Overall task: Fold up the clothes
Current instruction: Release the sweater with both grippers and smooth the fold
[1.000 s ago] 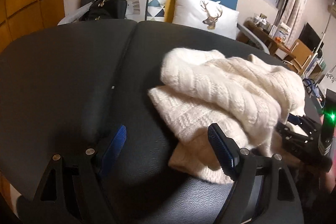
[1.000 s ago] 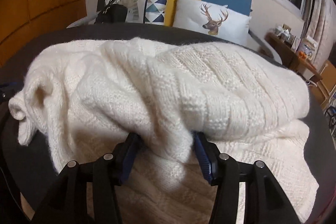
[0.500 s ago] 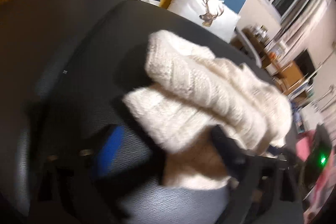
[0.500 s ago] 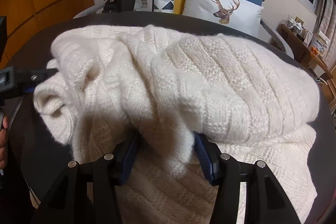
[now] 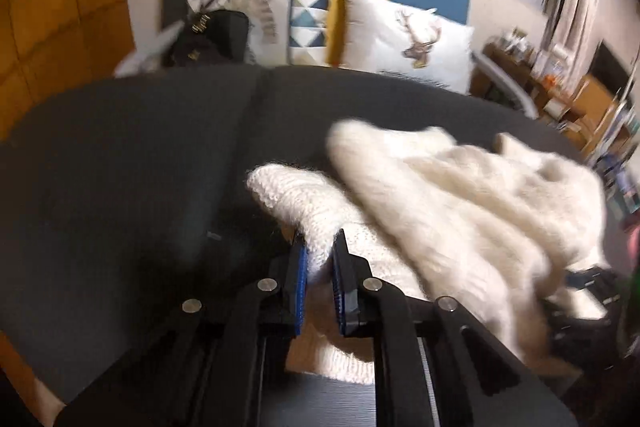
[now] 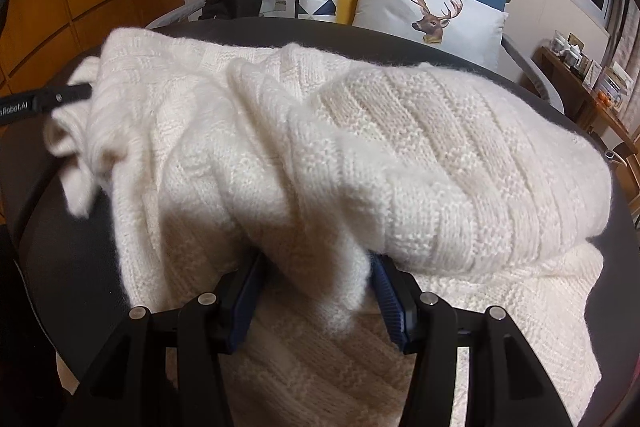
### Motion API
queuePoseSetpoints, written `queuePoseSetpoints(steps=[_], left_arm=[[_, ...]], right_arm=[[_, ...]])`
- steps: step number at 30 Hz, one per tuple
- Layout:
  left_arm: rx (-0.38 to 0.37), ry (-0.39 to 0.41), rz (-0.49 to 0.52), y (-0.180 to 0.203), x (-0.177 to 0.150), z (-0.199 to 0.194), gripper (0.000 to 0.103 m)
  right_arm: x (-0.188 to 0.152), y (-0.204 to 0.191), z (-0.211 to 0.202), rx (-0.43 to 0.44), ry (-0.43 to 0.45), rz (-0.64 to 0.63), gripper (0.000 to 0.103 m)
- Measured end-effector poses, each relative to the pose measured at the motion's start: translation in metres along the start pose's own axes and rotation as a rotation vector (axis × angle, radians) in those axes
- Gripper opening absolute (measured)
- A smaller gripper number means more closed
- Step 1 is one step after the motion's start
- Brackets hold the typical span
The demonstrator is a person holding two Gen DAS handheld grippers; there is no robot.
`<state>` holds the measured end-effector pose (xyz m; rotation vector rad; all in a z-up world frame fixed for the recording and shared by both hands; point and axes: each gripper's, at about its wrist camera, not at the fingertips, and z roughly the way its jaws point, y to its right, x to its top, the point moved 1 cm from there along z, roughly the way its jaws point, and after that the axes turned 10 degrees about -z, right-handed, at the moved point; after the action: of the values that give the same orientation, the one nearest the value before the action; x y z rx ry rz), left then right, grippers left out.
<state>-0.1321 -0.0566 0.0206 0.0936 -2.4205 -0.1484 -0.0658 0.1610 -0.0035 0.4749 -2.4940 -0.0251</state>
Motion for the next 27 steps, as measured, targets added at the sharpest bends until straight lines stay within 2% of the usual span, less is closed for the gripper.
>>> queuePoseSetpoints(steps=[4,7,10,12,14,16,18,19,21,24,27], left_arm=[[0.187,0.004,0.088,-0.028,0.011,0.014,0.011],[0.305,-0.058,0.157,-0.047,0.012,0.039,0.012],[0.271,-0.048,0.148,-0.056,0.009,0.043,0.015],[0.235,-0.029,0.077,-0.062,0.010,0.030,0.017],[0.203,0.015,-0.032,-0.071,0.011,0.009,0.019],[0.184,0.110,-0.130,-0.077,0.007,-0.019,0.022],[0.163,0.166,-0.163,-0.070,0.002,-0.036,0.022],[0.133,0.174,-0.155,-0.062,0.001,-0.041,0.022],[0.061,0.156,-0.065,-0.029,-0.001,-0.044,0.022],[-0.025,0.101,0.149,0.034,-0.009,-0.032,0.022],[-0.073,0.003,0.274,0.081,-0.022,-0.003,0.023]], right_arm=[[0.003,-0.002,0.001,-0.003,-0.020,0.003,0.055],[0.005,-0.003,0.002,-0.012,-0.030,0.003,0.055],[0.005,-0.003,0.001,-0.018,-0.026,0.010,0.055],[0.005,-0.004,0.000,-0.022,-0.024,0.010,0.055],[0.005,-0.003,0.000,-0.024,-0.027,0.009,0.055],[0.005,-0.004,0.000,-0.025,-0.027,0.011,0.056],[0.005,-0.003,0.000,-0.025,-0.022,0.021,0.057],[0.005,-0.003,0.000,-0.021,-0.019,0.022,0.058],[0.006,-0.003,-0.001,-0.009,-0.018,0.017,0.060],[0.006,0.003,-0.016,0.011,0.001,0.036,0.057],[-0.001,0.017,-0.048,0.006,0.077,0.089,0.057]])
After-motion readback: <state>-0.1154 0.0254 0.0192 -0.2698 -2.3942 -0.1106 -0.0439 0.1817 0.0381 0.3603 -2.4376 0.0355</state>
